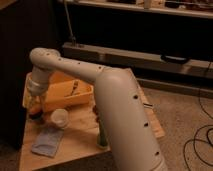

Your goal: Place apple in metal cup

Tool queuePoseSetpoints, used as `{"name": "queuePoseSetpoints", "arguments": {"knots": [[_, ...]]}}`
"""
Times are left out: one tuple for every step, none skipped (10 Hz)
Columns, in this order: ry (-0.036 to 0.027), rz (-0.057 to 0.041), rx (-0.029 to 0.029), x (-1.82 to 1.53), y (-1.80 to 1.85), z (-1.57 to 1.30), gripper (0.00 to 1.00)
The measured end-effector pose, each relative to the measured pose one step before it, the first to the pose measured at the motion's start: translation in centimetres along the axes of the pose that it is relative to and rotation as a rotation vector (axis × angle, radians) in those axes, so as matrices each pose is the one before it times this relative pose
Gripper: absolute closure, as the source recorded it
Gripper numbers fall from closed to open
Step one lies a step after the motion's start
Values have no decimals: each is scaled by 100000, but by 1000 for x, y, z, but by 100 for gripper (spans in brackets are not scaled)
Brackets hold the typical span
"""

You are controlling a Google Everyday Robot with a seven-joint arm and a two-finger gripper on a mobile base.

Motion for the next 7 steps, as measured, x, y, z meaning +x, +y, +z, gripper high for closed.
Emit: {"name": "queuePoseSetpoints", "arguments": {"knots": [[-992,-844,527,-121,-424,280,86],[-893,-848,390,-69,-527,470,77],[-458,-947,352,129,-596,561,65],[-24,360,-73,54,79,257,57],[362,668,-162,131,56,161,46],[309,750,-360,180,65,295,36],[386,644,-412,205,-81,198,26]]}}
